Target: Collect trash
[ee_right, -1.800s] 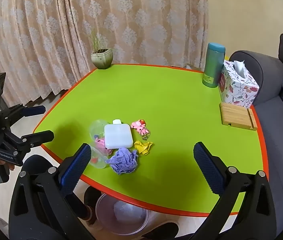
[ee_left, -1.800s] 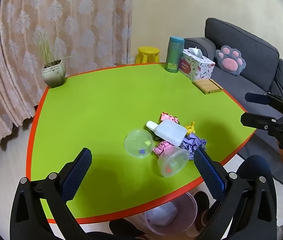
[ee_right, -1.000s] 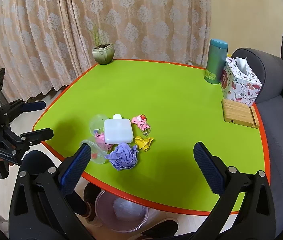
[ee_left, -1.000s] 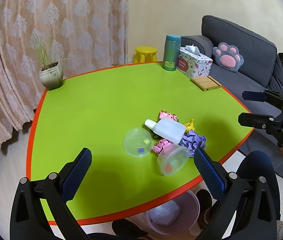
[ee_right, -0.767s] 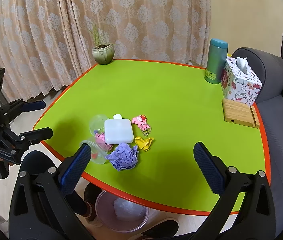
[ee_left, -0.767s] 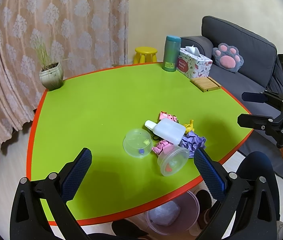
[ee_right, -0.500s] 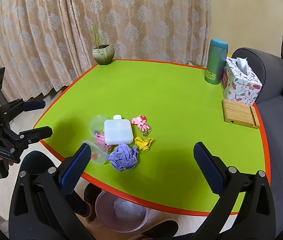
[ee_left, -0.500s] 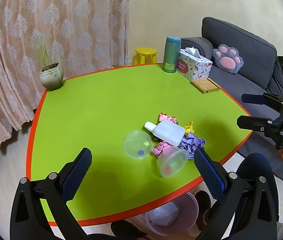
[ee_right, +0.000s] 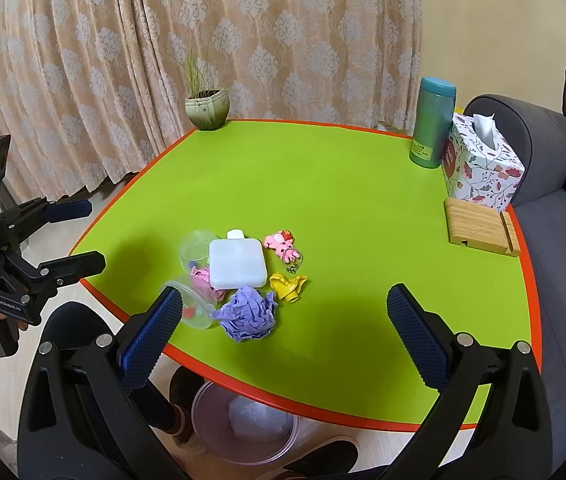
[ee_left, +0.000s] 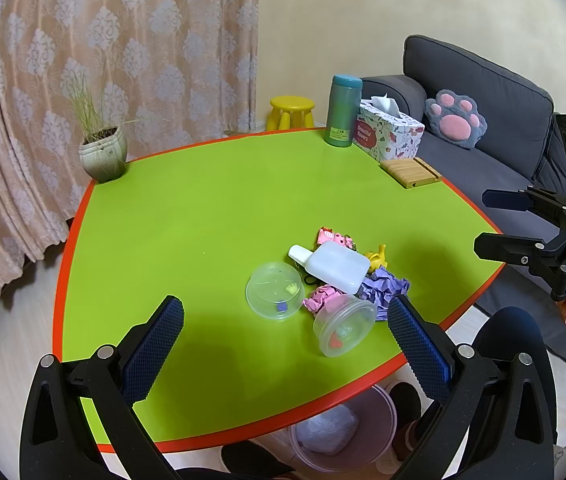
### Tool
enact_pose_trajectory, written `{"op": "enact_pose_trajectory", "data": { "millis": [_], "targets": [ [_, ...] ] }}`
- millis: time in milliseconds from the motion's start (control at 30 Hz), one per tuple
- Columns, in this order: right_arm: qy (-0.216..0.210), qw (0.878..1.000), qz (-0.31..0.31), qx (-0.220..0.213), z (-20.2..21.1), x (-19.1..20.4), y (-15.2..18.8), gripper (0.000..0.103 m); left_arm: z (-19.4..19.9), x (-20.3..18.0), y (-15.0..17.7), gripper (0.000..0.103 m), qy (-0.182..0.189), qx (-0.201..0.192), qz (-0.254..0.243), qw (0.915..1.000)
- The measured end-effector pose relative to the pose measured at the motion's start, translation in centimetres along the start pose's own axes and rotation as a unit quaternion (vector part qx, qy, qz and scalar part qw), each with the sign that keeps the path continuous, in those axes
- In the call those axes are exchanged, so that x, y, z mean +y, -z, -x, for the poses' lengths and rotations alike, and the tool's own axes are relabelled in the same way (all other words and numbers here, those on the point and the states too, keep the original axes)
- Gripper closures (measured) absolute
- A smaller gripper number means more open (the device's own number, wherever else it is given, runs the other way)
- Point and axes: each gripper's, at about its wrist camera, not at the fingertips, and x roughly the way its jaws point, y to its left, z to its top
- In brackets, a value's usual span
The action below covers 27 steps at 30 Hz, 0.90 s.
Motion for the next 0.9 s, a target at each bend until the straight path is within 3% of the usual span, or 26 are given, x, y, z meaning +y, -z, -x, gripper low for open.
{"op": "enact_pose_trajectory", "data": {
  "millis": [600,900],
  "targets": [
    [0.0,1.0,-0.001,0.003,-0.1,-0.1,0.2,0.003,-0.4,-0.3,0.1,0.005,0.003,0.002,-0.005,1.0],
    [-0.002,1.0,-0.004,0.01,-0.5,-0.4,0.3,0.003,-2.0,-0.5,0.1,0.005,0.023,0.025,-0.011,0.9994]
  ]
}}
